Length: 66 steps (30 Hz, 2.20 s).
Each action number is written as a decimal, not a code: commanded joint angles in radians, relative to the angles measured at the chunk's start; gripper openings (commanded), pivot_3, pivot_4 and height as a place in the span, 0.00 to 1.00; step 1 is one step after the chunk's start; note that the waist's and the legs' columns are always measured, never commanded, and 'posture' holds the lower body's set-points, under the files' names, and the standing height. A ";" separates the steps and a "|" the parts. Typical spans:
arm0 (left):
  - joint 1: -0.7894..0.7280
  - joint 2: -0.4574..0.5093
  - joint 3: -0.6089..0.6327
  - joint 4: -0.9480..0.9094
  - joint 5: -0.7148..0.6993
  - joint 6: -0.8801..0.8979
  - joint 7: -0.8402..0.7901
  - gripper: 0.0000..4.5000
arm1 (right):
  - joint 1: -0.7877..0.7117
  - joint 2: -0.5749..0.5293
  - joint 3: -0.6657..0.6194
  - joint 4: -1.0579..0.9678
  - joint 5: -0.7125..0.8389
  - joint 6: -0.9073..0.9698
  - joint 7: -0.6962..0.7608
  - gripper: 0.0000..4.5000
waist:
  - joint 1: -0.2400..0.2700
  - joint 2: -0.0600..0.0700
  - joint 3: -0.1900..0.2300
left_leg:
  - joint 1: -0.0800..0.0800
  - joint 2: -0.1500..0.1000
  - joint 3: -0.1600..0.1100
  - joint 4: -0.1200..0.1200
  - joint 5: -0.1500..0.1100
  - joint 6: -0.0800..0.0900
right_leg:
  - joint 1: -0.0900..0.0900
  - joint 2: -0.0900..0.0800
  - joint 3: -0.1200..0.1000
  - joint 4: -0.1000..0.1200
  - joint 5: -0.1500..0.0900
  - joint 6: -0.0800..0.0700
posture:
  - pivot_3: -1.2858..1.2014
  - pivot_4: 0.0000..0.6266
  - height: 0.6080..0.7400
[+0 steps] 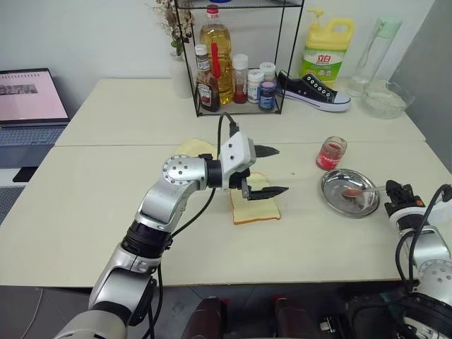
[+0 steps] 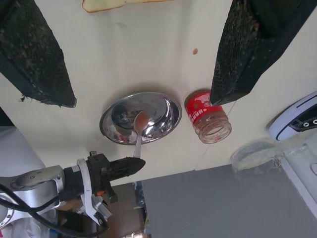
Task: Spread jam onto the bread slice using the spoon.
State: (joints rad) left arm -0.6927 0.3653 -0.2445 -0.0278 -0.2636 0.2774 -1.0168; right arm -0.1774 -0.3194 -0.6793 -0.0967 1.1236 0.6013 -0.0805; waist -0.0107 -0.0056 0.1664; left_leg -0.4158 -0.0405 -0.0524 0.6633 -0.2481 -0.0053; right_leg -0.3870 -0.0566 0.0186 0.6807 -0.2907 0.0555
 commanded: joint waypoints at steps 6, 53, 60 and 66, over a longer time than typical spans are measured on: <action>-0.087 0.006 0.041 0.085 0.023 -0.040 0.016 1.00 | -0.249 -0.252 0.100 -0.074 -0.024 0.069 0.053 0.01 | -0.014 0.000 0.000 | 0.001 0.002 -0.002 -0.001 0.000 0.000 | 0.001 0.002 -0.002 -0.001 0.000 0.000 | 0.52 0.24 1.00; -0.064 0.045 0.069 0.026 0.021 0.006 0.070 1.00 | -0.653 -0.193 0.387 0.521 -0.671 -0.103 0.470 0.01 | -0.017 0.000 0.000 | -0.001 0.001 0.000 -0.001 0.000 0.000 | -0.002 0.001 -0.001 -0.001 0.000 0.000 | 0.52 0.24 1.00; -0.067 0.041 0.064 0.030 0.022 0.003 0.066 1.00 | -0.672 -0.163 0.233 0.505 -0.549 0.004 0.375 0.01 | -0.017 0.000 0.000 | -0.001 0.001 0.000 -0.001 0.000 0.000 | -0.001 0.001 -0.001 -0.001 0.000 0.000 | 0.52 0.24 1.00; -0.071 0.034 0.059 0.034 0.020 0.000 0.060 1.00 | -0.654 -0.137 0.114 0.458 -0.444 0.082 0.276 0.01 | -0.017 0.000 0.000 | -0.001 0.001 0.000 -0.001 0.000 0.000 | -0.002 0.001 0.000 -0.001 0.000 0.000 | 0.52 0.24 1.00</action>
State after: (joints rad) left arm -0.7518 0.3990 -0.1990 0.0413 -0.2348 0.2934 -0.9536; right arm -0.8123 -0.4489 -0.5196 0.4250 0.6350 0.6738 0.2190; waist -0.0275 -0.0053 0.1661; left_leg -0.4168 -0.0395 -0.0523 0.6625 -0.2479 -0.0055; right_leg -0.3885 -0.0562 0.0181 0.6802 -0.2907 0.0554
